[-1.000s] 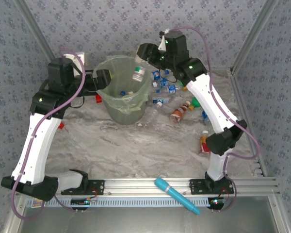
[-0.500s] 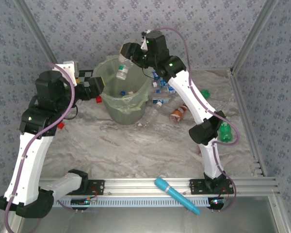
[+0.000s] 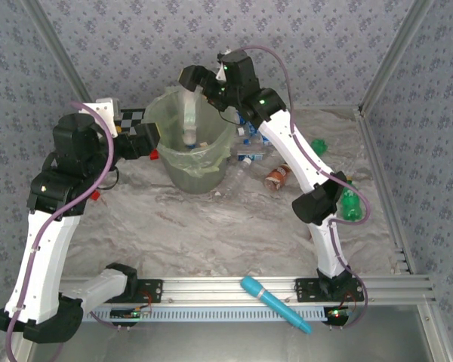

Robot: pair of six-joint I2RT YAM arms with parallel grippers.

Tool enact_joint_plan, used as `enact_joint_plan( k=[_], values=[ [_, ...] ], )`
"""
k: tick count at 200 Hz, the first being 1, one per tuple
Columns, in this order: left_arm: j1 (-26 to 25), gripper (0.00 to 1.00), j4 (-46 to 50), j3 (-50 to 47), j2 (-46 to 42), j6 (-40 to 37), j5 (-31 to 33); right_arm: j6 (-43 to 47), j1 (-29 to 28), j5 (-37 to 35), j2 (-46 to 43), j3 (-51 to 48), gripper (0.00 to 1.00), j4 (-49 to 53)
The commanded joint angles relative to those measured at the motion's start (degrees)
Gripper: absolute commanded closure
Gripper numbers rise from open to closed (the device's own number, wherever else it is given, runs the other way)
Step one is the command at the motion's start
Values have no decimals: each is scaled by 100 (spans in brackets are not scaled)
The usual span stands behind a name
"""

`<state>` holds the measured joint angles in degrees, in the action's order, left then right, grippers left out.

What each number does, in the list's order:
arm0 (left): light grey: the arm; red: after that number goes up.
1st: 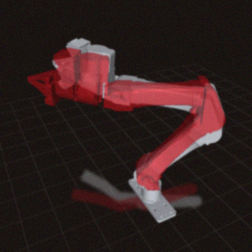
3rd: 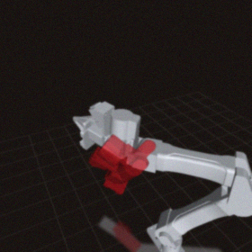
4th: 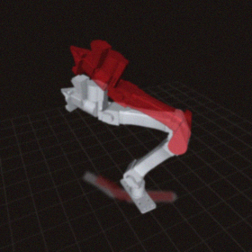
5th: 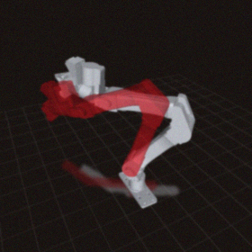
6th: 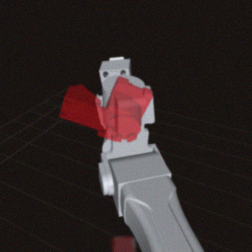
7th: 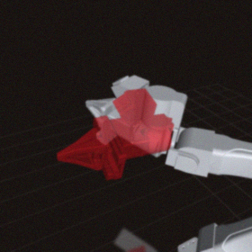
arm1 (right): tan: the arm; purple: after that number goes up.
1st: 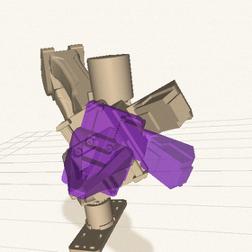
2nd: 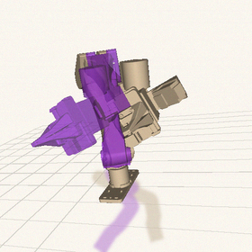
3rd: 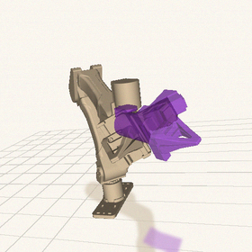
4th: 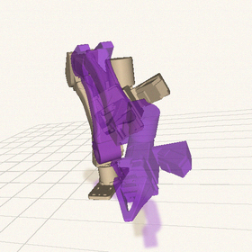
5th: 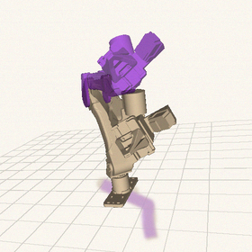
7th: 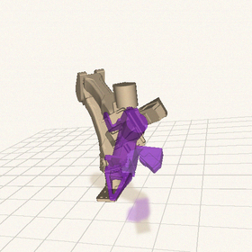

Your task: Put the plastic bottles in the bin

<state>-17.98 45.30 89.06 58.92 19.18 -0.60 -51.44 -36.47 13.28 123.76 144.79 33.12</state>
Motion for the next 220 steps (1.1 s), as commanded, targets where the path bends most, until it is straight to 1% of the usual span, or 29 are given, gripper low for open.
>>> enact_joint_plan(
  k=[1, 60, 86, 111, 140, 180, 196, 220],
  values=[
    [49, 0, 62, -11, -55, 18, -10, 138, -42, -94, -196, 177, 0, 229],
    [49, 0, 190, -6, -3, 16, -164, 416, -47, -386, -651, -206, 1, 385],
    [49, 0, 201, 6, 73, 33, -335, 571, -34, -570, -1018, -609, 0, 518],
    [49, 0, 198, 13, 183, 110, -609, 642, 36, -850, -1529, -1301, 0, 594],
    [48, 0, 340, 102, 376, 224, -1000, 680, 139, -1174, -2266, -2438, 1, 620],
    [49, 0, 737, 288, 680, 279, -1173, 440, 417, -1513, -3377, -4247, 1, 387],
    [49, 0, 927, 446, 814, 280, -1221, 379, 519, -1676, -3697, -4820, 1, 453],
    [49, 0, 1178, 687, 1007, 289, -1258, 110, 733, -1656, -4028, -5631, 1, 388]
  ],
)
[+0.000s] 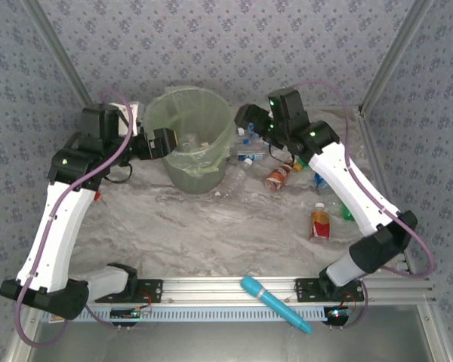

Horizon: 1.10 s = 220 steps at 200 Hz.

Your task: Put the plastic bottles in the bin

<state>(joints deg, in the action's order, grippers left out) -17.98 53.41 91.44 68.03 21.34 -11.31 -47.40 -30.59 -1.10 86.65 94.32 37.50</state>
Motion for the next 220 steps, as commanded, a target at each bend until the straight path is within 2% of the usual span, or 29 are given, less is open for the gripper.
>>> enact_joint_plan(
  k=[1, 40, 99, 113, 126, 164, 220],
  values=[
    [49, 0, 378, 456, 96, 72, -187, -304, 152, -216, -325, -614, 1, -62],
    [66, 0, 478, 570, 190, 127, -350, -521, 299, -73, -275, -1326, 1, -278],
    [87, 0, 557, 585, 65, 511, -418, -571, 110, 208, 652, -1183, 0, -278],
    [171, 0, 753, 672, 137, 609, -523, -631, 84, 380, 867, -1233, 4, -533],
    [296, 0, 775, 665, 116, 722, -672, -740, 62, 497, 1048, -1308, 12, -720],
    [424, 0, 654, 463, -47, 731, -752, -1038, -2, 575, 1579, -1354, 21, -1058],
    [432, 0, 636, 280, -133, 678, -723, -1149, -26, 504, 2198, -1201, 22, -940]
  ],
)
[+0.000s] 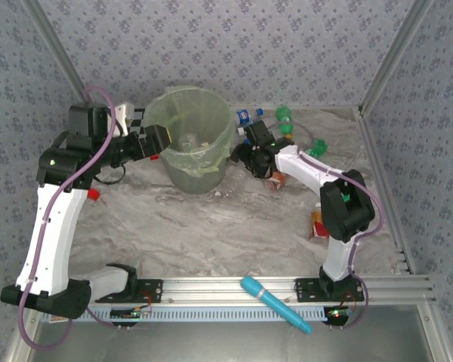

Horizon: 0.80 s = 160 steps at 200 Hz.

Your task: Put the plastic bottles in the bin

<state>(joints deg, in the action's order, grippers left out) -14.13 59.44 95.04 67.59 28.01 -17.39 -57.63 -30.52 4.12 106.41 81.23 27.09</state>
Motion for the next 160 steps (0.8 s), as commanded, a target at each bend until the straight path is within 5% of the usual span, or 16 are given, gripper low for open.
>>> enact_joint_plan(
  k=[1, 160],
  values=[
    [44, 0, 33, -81, -89, 12, -111, -126, -32, -22, 231, 110, 22, 110],
    [37, 0, -20, -74, -119, -191, -151, 19, -77, 245, 1210, 522, 31, 249]
  ],
)
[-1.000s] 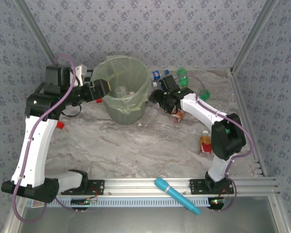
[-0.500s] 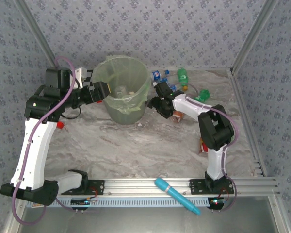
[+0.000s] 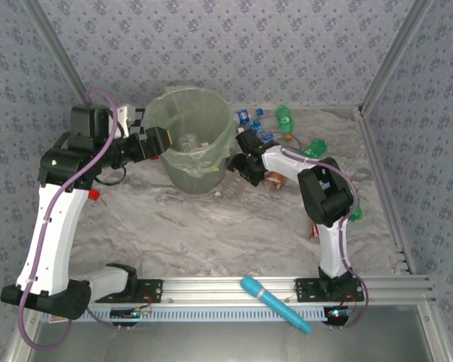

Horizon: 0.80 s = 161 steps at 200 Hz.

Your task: Put the plastic bottles in the bin

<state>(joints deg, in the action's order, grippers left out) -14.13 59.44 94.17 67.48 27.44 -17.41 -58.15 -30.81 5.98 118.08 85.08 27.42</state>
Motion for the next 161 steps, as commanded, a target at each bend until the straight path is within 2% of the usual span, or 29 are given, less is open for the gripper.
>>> enact_joint_plan(
  k=[1, 43, 90, 161],
  values=[
    [35, 0, -24, 14, -106, -134, -149, 73, -53, 60, 41, 134, 31, 214],
    [38, 0, -297, -63, -147, -7, -149, 24, -35, -30, -308, -75, 38, 216],
    [42, 0, -680, -228, -210, 168, -131, 1, 35, -218, -1028, -359, 37, 316],
    [-124, 0, -1166, -312, -136, 240, -131, -57, 279, -613, -2786, -920, 39, 675]
  ],
)
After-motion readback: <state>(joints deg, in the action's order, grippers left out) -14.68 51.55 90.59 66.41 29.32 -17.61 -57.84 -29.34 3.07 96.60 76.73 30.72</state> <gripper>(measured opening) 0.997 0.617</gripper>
